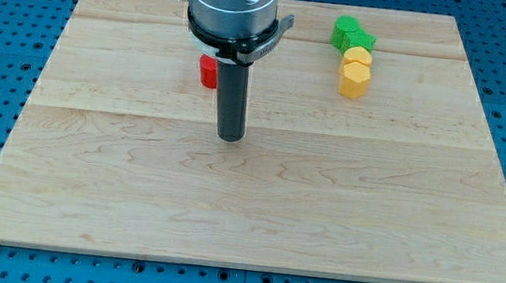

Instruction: Move your arm towards the top right corner of the board

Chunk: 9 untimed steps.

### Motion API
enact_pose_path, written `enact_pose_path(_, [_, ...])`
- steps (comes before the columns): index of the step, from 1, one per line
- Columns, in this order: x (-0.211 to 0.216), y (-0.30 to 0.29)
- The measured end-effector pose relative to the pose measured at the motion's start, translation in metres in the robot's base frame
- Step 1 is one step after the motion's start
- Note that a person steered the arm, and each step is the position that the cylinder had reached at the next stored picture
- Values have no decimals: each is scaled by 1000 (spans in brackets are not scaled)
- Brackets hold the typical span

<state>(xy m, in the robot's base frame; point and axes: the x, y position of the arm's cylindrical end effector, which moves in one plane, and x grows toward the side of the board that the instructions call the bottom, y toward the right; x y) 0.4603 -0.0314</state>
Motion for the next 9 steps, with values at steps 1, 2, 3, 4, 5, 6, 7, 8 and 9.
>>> enact_pose_path(1, [0, 0])
enact_pose_path(2, [-2, 28])
enact_pose_path(3, [-8, 117])
enact_pose_path(4, [-26, 216])
enact_pose_path(5, [-62, 293])
enact_pose_path(6, [-120, 328])
enact_pose_path(7, [-183, 329])
enact_pose_path(8, [-241, 327])
enact_pose_path(9, [-269, 307])
